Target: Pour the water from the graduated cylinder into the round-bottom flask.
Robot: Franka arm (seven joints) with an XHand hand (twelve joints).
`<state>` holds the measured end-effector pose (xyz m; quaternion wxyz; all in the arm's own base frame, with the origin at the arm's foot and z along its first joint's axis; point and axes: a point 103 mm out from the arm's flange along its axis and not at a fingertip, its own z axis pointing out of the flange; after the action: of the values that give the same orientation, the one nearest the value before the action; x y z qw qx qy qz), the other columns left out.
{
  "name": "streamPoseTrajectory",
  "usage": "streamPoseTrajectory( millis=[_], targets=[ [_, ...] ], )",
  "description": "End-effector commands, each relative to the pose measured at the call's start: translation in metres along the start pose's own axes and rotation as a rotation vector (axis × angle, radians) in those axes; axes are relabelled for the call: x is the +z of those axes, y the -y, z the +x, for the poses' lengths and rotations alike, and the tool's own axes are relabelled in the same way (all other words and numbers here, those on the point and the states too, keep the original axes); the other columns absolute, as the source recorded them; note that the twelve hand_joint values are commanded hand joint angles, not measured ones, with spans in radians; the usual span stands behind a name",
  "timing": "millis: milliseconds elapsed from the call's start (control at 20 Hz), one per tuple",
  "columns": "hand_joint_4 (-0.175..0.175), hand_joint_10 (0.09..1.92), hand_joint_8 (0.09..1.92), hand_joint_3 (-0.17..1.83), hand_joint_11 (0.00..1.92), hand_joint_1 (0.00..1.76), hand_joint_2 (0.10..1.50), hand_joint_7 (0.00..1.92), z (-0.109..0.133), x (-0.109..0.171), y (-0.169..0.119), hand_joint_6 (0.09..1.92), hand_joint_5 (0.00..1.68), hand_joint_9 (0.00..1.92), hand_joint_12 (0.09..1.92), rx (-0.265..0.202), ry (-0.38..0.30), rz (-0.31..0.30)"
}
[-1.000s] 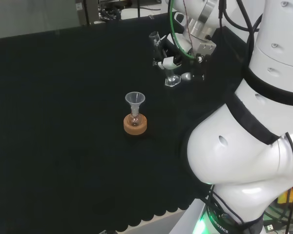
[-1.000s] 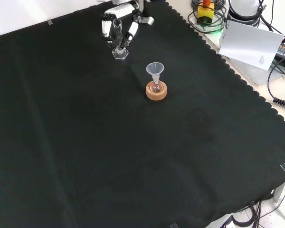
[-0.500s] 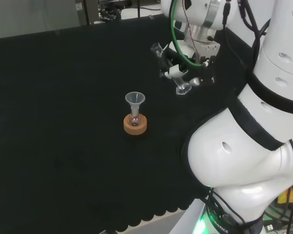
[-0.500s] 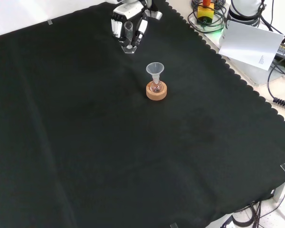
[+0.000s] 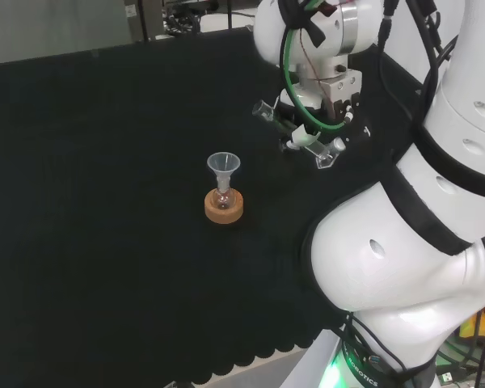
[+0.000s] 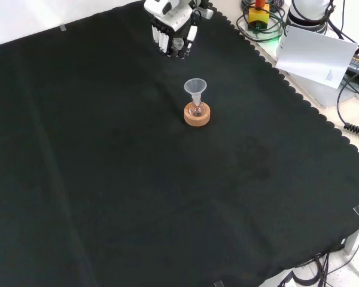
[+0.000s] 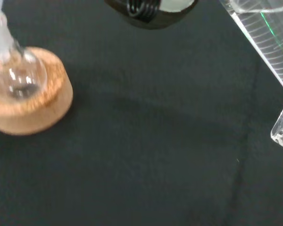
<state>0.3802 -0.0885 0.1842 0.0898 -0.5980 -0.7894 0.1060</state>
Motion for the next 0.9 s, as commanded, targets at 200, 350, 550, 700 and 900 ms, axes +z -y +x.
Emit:
streamPoseTrajectory(
  millis=[200,350,550,700,900],
  targets=[
    [-0.175,0.09,0.88,0.02,1.25,1.27,1.07,1.08,0.025,0.006,0.005,0.92,1.04,1.49,0.72,-0.048,0.150,0.166],
    [-0.175,0.09,0.88,0.02,1.25,1.27,1.07,1.08,0.031,0.006,0.001,0.92,1.04,1.49,0.72,-0.047,0.185,0.213],
    [-0.175,0.09,0.88,0.02,1.25,1.27,1.07,1.08,0.037,0.007,-0.005,0.92,1.04,1.49,0.72,-0.030,0.226,0.256],
    [-0.175,0.09,0.88,0.02,1.25,1.27,1.07,1.08,0.040,0.008,-0.009,0.92,1.04,1.49,0.72,-0.025,0.250,0.270],
    [-0.175,0.09,0.88,0.02,1.25,1.27,1.07,1.08,0.044,0.007,-0.012,0.92,1.04,1.49,0.72,-0.027,0.307,0.282]
  ],
)
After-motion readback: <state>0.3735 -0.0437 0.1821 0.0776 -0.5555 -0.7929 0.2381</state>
